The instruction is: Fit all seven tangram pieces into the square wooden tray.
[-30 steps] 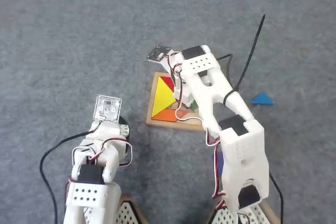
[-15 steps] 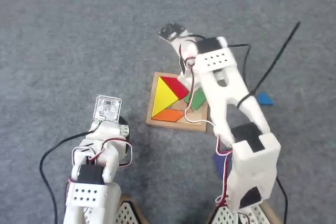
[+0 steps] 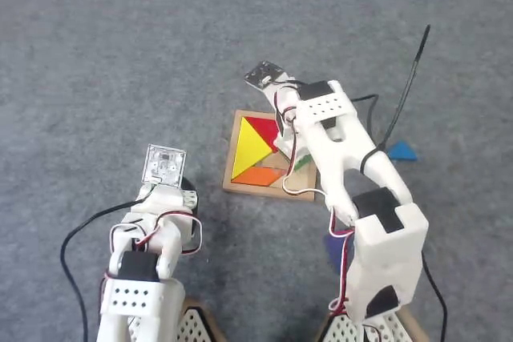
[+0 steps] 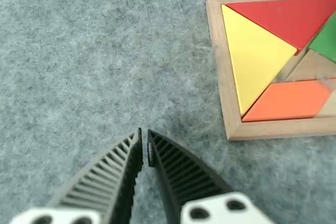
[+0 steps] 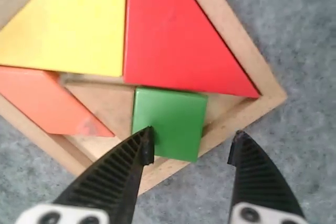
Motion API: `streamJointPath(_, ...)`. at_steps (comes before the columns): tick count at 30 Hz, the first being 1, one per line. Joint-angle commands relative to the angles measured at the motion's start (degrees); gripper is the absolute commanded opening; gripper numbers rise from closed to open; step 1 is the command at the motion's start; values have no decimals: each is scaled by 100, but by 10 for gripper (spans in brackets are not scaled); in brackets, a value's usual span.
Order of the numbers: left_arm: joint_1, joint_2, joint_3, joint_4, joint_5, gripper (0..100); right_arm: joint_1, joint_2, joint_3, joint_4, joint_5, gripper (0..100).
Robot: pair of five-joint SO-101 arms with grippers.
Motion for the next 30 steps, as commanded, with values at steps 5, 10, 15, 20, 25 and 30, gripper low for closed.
streamJointPath(5,-26,-79,-48,44,44,15,-374,-242,62,-268,-176,234)
streamJointPath(10,-26,-79,-48,44,44,15,-822,40,70,-409,-352,234)
streamJointPath(15,-26,-79,-48,44,44,15,-857,101,-158,-365,-457,234)
streamJointPath(20,-26,-79,-48,44,44,15,-629,-163,-281,-259,-615,234)
streamJointPath(25,-26,-79,-48,44,44,15,-514,-884,-35,-198,-633,234)
streamJointPath(30,-26,-79,-48,44,44,15,-382,-2070,703,-215,-624,234)
